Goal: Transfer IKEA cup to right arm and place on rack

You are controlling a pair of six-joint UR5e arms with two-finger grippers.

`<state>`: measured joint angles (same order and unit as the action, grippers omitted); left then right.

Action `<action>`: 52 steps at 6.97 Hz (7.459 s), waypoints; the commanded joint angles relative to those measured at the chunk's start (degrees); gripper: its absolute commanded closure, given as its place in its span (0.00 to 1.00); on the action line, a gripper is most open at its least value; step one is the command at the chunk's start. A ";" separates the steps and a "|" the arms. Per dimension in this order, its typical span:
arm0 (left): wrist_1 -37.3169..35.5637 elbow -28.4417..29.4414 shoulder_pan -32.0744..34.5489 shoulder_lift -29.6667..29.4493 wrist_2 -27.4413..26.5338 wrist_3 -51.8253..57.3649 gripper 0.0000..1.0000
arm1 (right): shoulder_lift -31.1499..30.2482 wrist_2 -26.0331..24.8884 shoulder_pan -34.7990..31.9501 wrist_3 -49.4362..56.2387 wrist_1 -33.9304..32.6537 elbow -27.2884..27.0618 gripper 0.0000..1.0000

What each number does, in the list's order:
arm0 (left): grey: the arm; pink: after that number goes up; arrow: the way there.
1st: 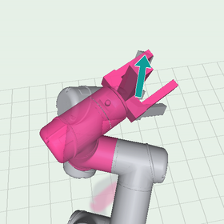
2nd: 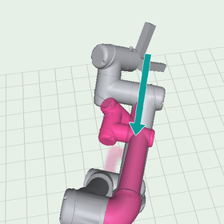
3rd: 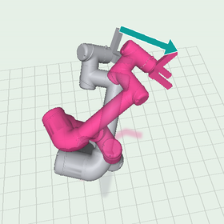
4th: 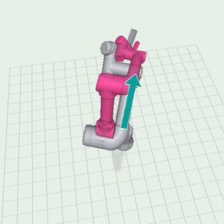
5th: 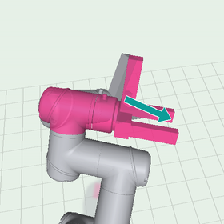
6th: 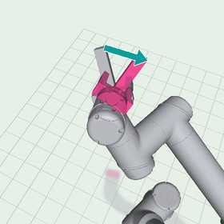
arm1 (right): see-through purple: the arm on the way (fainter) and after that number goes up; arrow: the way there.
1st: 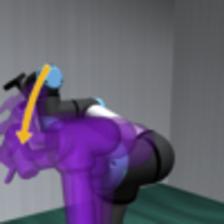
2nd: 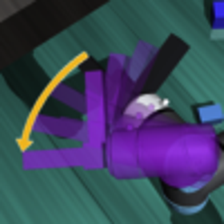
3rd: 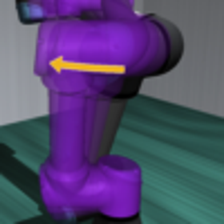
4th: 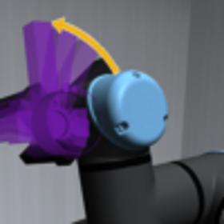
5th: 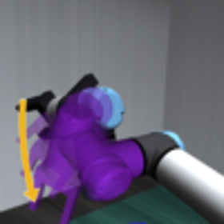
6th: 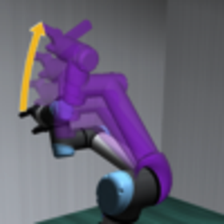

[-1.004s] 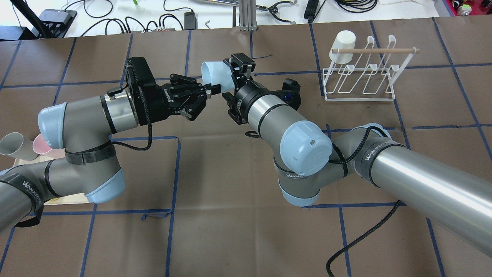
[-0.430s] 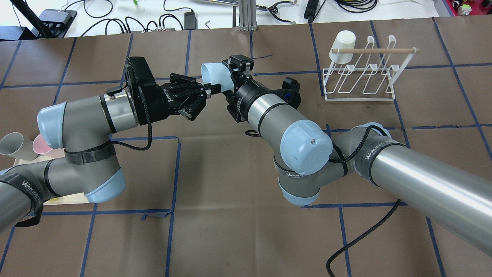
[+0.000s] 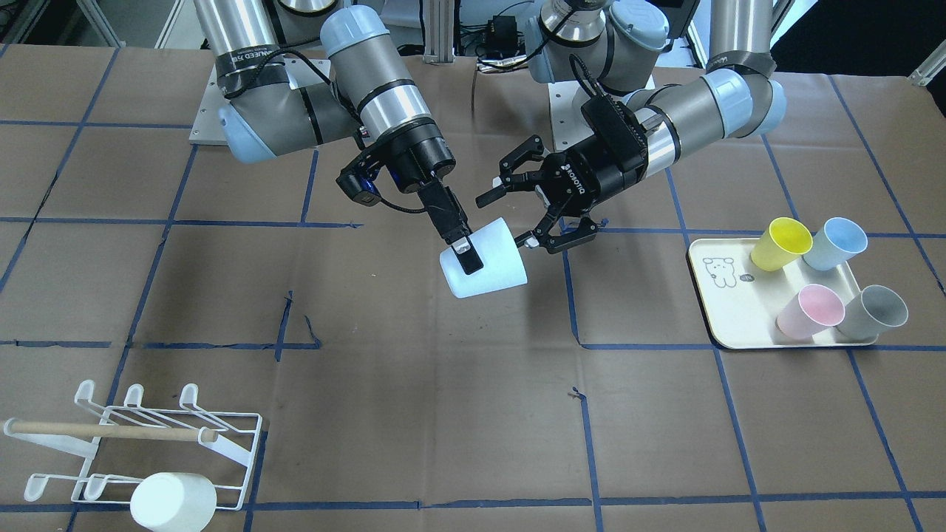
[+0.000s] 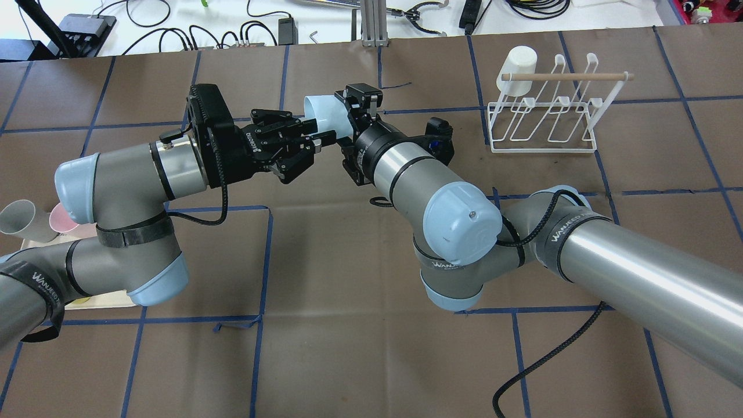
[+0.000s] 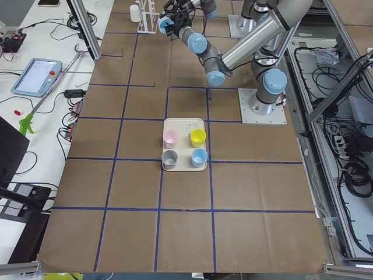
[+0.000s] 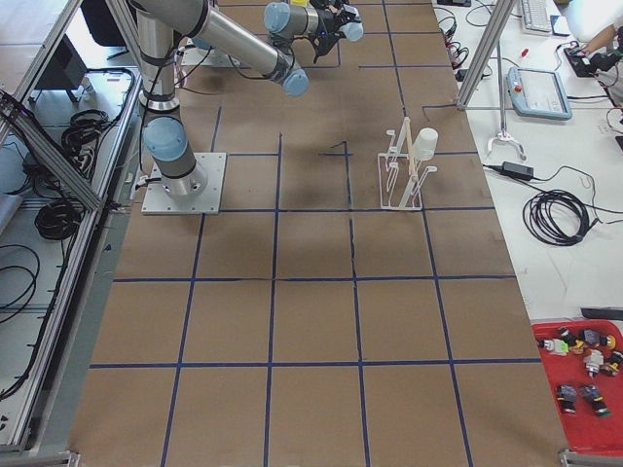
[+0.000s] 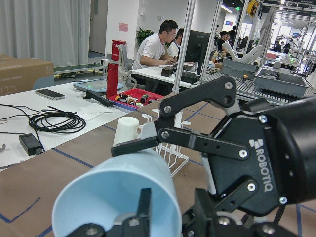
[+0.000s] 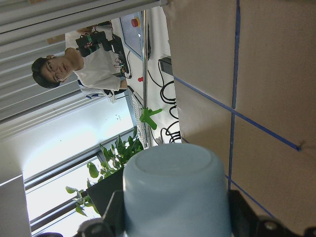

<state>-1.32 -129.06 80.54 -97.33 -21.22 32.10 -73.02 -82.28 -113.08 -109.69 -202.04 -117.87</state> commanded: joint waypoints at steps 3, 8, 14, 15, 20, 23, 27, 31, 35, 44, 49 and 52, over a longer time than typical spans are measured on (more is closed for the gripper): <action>0.09 0.21 -7.30 1.44 -0.05 -2.04 0.01 | 0.77 -0.16 3.19 0.53 -0.37 1.85 0.83; 23.33 20.62 -5.77 -0.14 -36.05 -22.79 0.01 | 0.60 -0.24 22.35 37.53 -3.53 2.20 0.93; 95.95 43.02 5.15 4.41 -66.67 -32.69 0.01 | 0.86 -5.52 35.00 86.42 -2.39 3.25 0.93; 96.06 42.14 5.15 6.08 -66.49 -33.42 0.01 | 1.82 -5.43 37.21 91.45 -2.31 4.74 0.93; 90.00 39.59 7.17 6.19 -66.84 -33.34 0.01 | 14.56 -1.93 41.52 105.37 -2.04 13.63 0.93; 90.09 39.50 7.17 6.36 -66.84 -33.34 0.01 | 15.27 -2.18 41.36 105.47 -2.57 13.46 0.93; 89.91 39.76 7.17 6.36 -69.92 -33.86 0.01 | 18.26 -2.62 39.78 105.47 -5.38 12.66 0.93; 89.91 39.85 7.26 6.10 -69.48 -33.86 0.01 | 18.44 -2.88 38.72 105.65 -5.91 12.14 0.71; 89.91 39.85 7.26 6.10 -69.48 -33.86 0.01 | 18.18 -3.32 37.84 105.56 -5.82 12.22 0.00; 89.82 39.85 7.26 6.19 -69.48 -33.86 0.01 | -3.16 -3.15 29.68 104.77 28.90 15.82 0.00; 89.74 39.85 7.61 6.10 -69.57 -33.69 0.01 | -5.37 -3.06 22.11 103.46 82.07 29.43 0.00; 89.74 39.85 7.61 6.10 -69.57 -33.69 0.01 | -12.03 -3.05 20.01 103.63 101.09 29.11 0.00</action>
<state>88.42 -89.21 88.19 -91.23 -90.79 -1.59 -81.76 -85.07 -92.37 -6.05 -108.01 -88.13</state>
